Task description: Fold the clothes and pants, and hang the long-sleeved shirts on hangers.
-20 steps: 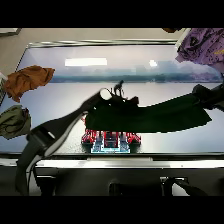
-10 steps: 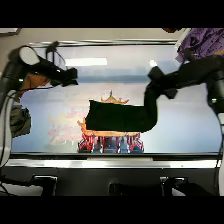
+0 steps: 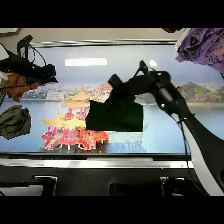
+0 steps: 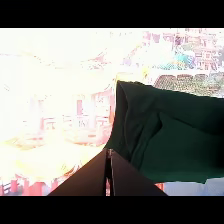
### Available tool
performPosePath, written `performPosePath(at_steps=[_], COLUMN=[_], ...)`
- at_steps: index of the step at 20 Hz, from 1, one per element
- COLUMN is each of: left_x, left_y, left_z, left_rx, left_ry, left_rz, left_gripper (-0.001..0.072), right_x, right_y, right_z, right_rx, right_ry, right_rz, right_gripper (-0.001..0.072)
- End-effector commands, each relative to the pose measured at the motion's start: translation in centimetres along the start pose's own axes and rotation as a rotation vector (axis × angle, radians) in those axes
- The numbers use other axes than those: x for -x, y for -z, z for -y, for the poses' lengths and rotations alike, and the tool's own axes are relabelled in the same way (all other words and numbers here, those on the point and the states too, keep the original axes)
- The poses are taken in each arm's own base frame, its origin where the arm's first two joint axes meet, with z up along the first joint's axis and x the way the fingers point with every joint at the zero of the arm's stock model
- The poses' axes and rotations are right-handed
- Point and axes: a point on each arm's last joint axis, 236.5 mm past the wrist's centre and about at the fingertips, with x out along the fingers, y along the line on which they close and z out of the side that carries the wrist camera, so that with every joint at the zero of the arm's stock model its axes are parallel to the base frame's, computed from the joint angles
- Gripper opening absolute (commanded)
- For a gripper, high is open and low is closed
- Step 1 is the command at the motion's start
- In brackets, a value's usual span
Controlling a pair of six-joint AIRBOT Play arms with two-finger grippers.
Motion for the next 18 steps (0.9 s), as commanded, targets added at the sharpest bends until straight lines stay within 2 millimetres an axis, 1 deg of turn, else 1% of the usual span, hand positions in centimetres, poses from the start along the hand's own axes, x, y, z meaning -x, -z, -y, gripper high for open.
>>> performPosePath(at_steps=[1,5,8,12,14,15,16,17,18], left_x=[0.3,0.3,0.3,0.3,0.3,0.3,0.3,0.3,0.3], left_y=[0.1,0.1,0.1,0.2,0.1,0.1,0.1,0.1,0.1], left_z=[-0.4,-0.4,-0.4,-0.4,-0.4,-0.4,-0.4,-0.4,-0.4], left_rx=[-0.002,-0.001,-0.001,-0.001,-0.001,-0.001,-0.001,-0.001,-0.001], left_ry=[-0.008,-0.008,-0.008,-0.008,-0.009,-0.009,-0.009,-0.009,-0.009], left_rz=[-0.004,-0.005,-0.005,-0.006,-0.005,-0.005,-0.005,-0.005,-0.005], left_gripper=[0.0016,0.0016,0.0016,0.0016,0.0016,0.0016,0.0016,0.0016,0.0016], right_x=[-3.8,-6.6,-8.2,-10.4,-11.3,-11.6,-11.8,-11.8,-11.5], right_y=[2.1,4.4,5.6,5.9,6.0,5.8,5.5,5.1,4.7], right_z=[-0.7,0.3,1.3,3.2,3.8,3.7,3.3,2.5,1.6], right_rx=[-0.023,-0.037,-0.038,-0.039,-0.037,-0.028,-0.017,0.004,0.021], right_ry=[-0.018,0.017,0.048,0.092,0.101,0.092,0.071,0.038,0.003], right_rz=[-0.02,-0.083,-0.112,-0.135,-0.141,-0.135,-0.122,-0.108,-0.091], right_gripper=[0.0026,0.0027,0.0027,0.0028,0.0029,0.0078,0.0214,0.0293,0.0322])
